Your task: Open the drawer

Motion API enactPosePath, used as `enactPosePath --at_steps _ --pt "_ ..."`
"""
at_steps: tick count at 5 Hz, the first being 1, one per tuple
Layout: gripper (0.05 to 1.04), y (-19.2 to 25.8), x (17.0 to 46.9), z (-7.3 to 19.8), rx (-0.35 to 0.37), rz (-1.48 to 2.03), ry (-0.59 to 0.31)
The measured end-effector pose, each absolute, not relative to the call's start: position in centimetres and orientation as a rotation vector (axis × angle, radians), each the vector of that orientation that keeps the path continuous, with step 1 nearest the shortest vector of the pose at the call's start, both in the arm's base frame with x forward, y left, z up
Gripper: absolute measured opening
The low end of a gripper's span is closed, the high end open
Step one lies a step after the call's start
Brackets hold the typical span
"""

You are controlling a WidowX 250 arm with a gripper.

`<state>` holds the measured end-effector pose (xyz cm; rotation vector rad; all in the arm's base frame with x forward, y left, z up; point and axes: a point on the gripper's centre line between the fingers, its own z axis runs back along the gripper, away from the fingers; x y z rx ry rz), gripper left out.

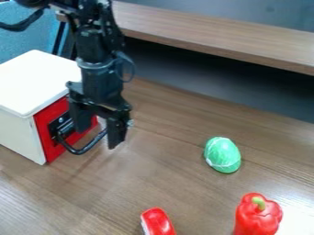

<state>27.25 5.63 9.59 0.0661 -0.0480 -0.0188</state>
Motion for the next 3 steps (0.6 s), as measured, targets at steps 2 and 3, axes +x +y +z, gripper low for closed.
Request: enactPosePath --at_steps 2,3 --pt "0.999 7.15 26.90 8.43 0.110 -0.020 -0.080" --pt "0.999 7.53 27.31 8.23 0.138 -0.014 -0.114"
